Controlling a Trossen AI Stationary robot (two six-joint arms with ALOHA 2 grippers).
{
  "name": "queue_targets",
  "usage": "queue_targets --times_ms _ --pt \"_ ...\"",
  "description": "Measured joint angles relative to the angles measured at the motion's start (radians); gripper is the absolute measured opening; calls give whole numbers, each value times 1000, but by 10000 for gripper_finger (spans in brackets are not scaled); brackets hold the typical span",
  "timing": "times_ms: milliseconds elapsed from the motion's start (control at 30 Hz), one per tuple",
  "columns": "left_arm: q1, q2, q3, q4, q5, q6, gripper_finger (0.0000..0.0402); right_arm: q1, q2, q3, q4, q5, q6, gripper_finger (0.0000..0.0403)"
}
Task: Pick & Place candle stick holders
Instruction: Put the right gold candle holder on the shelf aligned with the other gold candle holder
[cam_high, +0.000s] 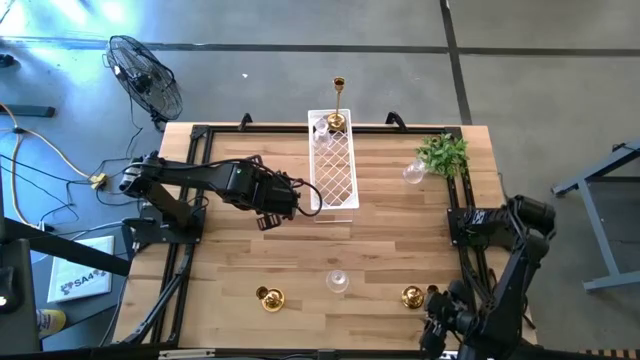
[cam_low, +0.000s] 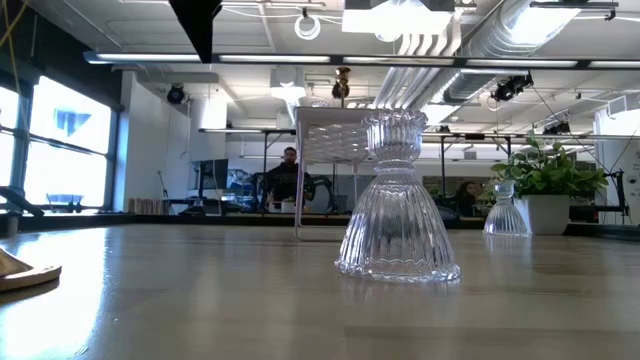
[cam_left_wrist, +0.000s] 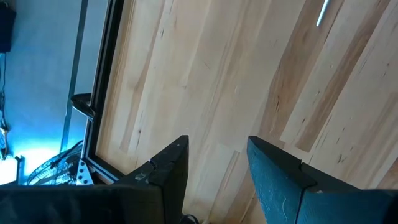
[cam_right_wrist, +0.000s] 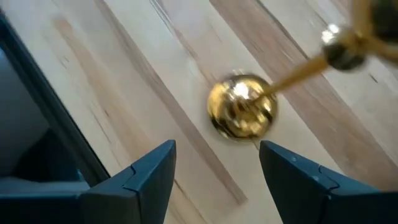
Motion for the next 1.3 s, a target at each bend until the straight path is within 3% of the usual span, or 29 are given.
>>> queue_targets --times_ms 100,533,800,1033,1200,1300 --pt "0 0 0 1 0 0 156 0 4 29 -51 -30 8 225" --pt "0 0 0 8 3 -3 156 -7 6 118 -186 30 -73 193" --pt "0 0 0 8 3 -2 156 7 5 111 -197 -100 -21 182" --pt "0 0 0 8 3 -6 156 75 3 110 -200 61 58 168" --pt "0 0 0 8 7 -7 156 126 8 103 -216 91 141 148" --pt "0 0 0 8 7 -16 156 159 13 103 -219 168 188 138"
